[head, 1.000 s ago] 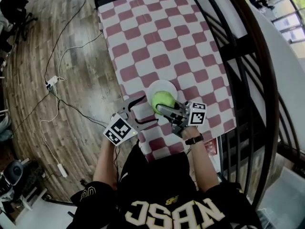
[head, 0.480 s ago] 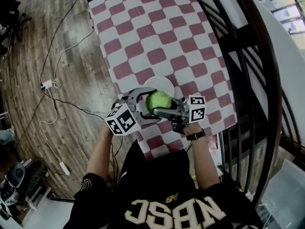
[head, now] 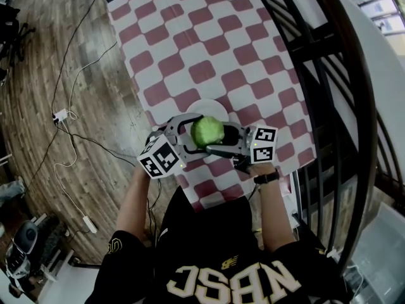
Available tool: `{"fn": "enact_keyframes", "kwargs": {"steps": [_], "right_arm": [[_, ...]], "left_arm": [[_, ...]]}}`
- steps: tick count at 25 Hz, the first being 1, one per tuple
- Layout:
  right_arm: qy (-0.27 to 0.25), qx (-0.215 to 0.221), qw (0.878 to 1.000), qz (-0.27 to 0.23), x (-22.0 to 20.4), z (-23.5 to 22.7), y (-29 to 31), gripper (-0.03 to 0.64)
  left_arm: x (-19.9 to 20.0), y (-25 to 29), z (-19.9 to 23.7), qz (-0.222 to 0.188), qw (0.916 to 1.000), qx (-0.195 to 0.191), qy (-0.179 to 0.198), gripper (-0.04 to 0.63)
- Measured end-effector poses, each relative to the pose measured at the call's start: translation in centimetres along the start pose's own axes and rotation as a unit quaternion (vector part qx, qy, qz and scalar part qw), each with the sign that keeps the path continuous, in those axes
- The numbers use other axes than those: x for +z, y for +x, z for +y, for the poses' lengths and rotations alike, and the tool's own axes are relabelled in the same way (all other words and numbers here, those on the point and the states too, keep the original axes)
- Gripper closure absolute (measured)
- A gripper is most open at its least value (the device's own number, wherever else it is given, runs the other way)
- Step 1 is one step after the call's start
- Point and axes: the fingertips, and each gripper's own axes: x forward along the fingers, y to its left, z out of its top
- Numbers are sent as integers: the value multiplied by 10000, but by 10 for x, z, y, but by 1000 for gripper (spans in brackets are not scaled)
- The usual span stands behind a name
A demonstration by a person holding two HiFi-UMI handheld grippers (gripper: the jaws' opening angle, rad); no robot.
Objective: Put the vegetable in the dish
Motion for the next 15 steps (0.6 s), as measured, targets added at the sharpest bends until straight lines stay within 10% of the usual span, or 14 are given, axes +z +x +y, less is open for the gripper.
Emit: {"fn": "enact_keyframes", "kwargs": {"steps": [15], "right_arm": [[-1618,-2025,9653,-334,26,-30,-72,305]], "left_arm": [[-58,38,30,1307,9867,968,-40,153]]}}
